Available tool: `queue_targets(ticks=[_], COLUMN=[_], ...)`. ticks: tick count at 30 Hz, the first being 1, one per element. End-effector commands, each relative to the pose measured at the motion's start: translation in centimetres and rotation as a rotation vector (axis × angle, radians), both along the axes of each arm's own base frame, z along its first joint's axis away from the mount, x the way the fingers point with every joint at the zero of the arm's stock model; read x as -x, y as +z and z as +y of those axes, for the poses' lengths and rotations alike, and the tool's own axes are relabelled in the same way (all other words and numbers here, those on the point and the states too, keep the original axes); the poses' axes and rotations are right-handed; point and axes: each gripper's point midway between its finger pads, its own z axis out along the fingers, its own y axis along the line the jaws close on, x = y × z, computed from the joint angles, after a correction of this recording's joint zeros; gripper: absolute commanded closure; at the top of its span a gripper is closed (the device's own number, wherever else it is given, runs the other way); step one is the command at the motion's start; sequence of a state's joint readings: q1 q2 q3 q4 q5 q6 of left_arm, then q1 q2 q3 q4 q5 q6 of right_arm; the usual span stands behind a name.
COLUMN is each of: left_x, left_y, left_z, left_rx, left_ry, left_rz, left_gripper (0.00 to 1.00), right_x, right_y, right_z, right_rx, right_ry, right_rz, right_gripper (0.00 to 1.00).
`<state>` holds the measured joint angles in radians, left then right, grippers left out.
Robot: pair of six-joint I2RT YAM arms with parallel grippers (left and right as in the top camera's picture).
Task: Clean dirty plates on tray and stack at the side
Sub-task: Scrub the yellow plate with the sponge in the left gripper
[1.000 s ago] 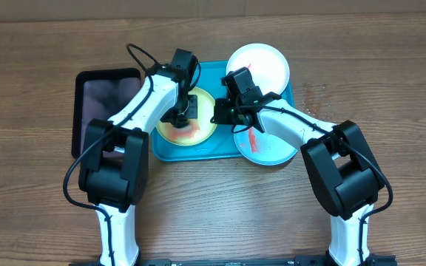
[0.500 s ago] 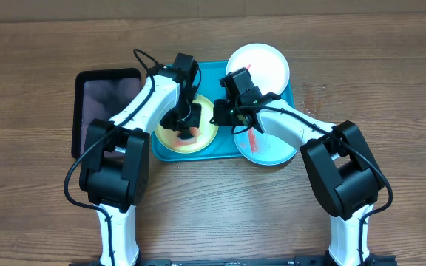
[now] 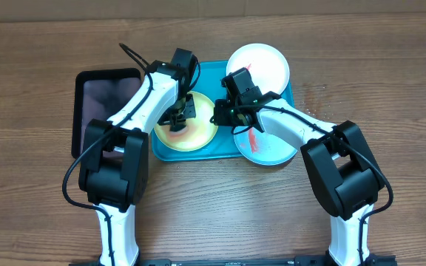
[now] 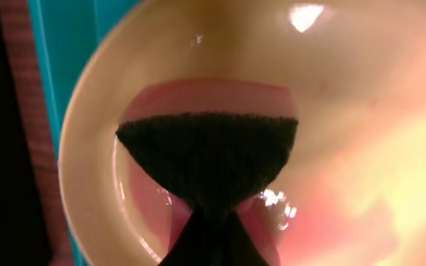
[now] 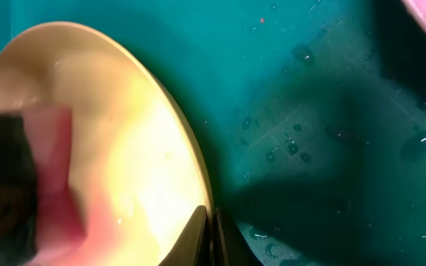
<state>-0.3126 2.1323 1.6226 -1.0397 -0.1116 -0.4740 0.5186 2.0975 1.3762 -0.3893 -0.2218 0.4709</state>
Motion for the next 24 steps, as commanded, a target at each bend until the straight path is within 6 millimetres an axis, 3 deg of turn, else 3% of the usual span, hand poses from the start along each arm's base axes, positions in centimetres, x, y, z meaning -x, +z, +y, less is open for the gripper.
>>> queue_targets(ticks=[1, 4, 6, 9, 12, 14, 16, 19, 22, 24], left_x=[0.7, 1.9, 1.8, 0.3, -1.1, -1.1, -0.5, 0.7, 1.8, 1.8], left_y=[0.7, 1.2, 1.4, 1.0, 0.7, 0.8, 0.9, 0.7, 1.0, 1.1], left_z=[-2.2, -5.8, -6.3, -4.6, -1.3, 0.9, 1.4, -0.4, -4.3, -5.1], left_rx=[0.126, 0.342, 0.377, 0.282, 0.098, -0.014, -0.037, 0.06, 0.285, 0.331], left_ry=[-0.163, -0.411, -0.461, -0.364, -0.141, 0.008, 0.056, -0.032, -0.288, -0.338], left_rz=[0.048, 0.08, 0.07, 0.027, -0.022, -0.039, -0.021, 0.043, 0.096, 0.089], left_gripper=[0.96, 0.96, 0.96, 0.96, 0.96, 0.96, 0.96, 0.96, 0.96, 0.96], right_x=[-0.3, -0.3, -0.4, -0.3, -0.4, -0.4, -0.4, -0.4, -0.5, -0.5], right_y=[0.6, 0.6, 0.6, 0.6, 0.6, 0.6, 0.6, 0.6, 0.7, 0.7], right_z=[0.3, 0.3, 0.3, 0.3, 0.3, 0.3, 0.4, 0.4, 0.4, 0.4], right_rx=[-0.011, -0.012, -0.011, -0.011, -0.011, -0.012, -0.013, -0.013, -0.015, -0.015], right_ry=[-0.001, -0.001, -0.001, -0.001, -0.001, -0.001, -0.001, -0.001, -0.001, -0.001], right_rz=[-0.006, -0.007, -0.007, -0.007, -0.007, -0.009, -0.011, -0.012, -0.013, -0.014], right_gripper=[0.96, 0.96, 0.96, 0.96, 0.96, 0.96, 0.96, 0.96, 0.96, 0.96])
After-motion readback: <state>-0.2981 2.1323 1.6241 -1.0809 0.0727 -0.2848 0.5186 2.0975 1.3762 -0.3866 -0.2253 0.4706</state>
